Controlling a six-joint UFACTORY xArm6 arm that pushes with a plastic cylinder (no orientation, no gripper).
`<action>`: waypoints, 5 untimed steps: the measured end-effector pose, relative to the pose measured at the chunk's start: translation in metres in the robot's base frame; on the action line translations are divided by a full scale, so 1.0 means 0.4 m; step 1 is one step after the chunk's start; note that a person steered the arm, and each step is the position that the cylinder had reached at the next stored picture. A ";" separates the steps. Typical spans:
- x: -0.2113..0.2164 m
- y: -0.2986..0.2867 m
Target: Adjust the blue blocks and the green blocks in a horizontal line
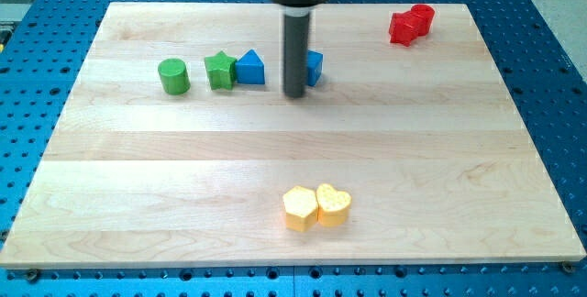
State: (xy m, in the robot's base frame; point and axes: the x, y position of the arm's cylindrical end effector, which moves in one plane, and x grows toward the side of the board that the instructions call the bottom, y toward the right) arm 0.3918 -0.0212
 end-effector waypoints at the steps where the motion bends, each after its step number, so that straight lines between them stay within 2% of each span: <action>1: 0.043 -0.191; 2: 0.105 -0.465; 5: 0.045 -0.392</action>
State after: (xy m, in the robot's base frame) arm 0.4099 -0.1781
